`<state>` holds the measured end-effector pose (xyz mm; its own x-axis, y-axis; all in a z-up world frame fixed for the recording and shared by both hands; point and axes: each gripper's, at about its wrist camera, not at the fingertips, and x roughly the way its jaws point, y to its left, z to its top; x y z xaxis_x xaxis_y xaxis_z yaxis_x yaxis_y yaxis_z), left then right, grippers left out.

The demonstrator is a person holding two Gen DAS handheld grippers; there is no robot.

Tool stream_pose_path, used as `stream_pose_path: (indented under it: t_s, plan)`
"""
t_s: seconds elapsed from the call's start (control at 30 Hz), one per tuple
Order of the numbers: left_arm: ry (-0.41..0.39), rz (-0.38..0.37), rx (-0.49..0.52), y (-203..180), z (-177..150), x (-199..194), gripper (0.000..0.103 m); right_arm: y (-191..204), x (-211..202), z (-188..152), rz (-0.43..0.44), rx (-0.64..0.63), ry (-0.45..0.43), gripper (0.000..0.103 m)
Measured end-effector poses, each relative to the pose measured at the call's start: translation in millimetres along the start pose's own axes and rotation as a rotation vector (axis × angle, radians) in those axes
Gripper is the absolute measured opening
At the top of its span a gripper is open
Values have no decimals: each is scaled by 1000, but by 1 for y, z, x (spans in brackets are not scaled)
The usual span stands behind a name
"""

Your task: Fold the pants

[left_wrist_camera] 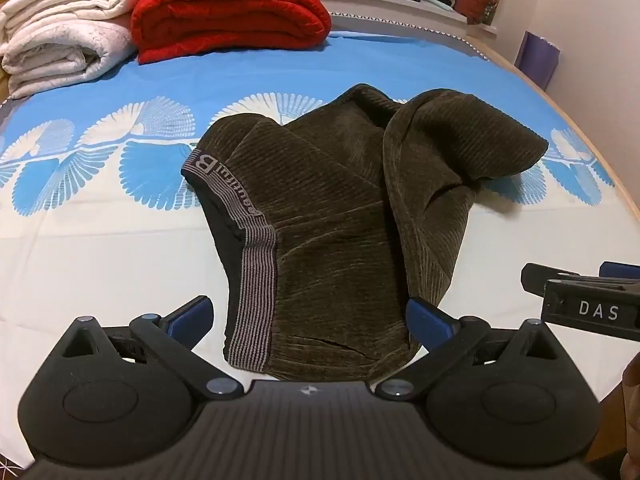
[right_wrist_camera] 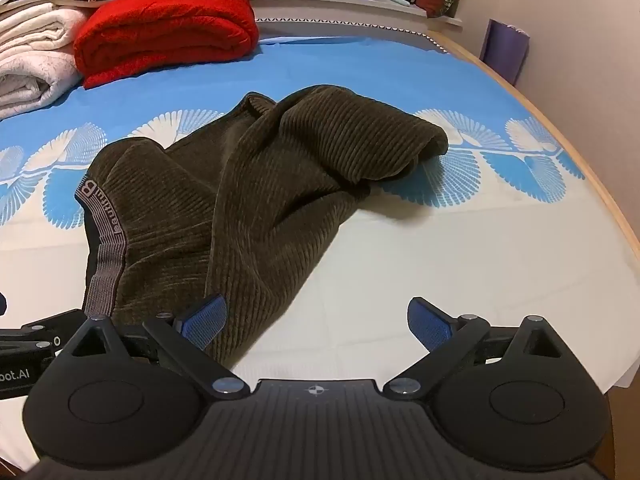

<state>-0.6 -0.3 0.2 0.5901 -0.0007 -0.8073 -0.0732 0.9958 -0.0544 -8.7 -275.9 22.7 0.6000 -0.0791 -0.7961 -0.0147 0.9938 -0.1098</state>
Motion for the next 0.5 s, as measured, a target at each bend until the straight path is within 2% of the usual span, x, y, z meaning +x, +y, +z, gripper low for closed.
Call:
stream_pose_path:
  t_s: [0.5]
  plan:
    - [-2, 3, 3, 0, 0, 2, 103, 0, 1, 0, -2, 0, 3, 97]
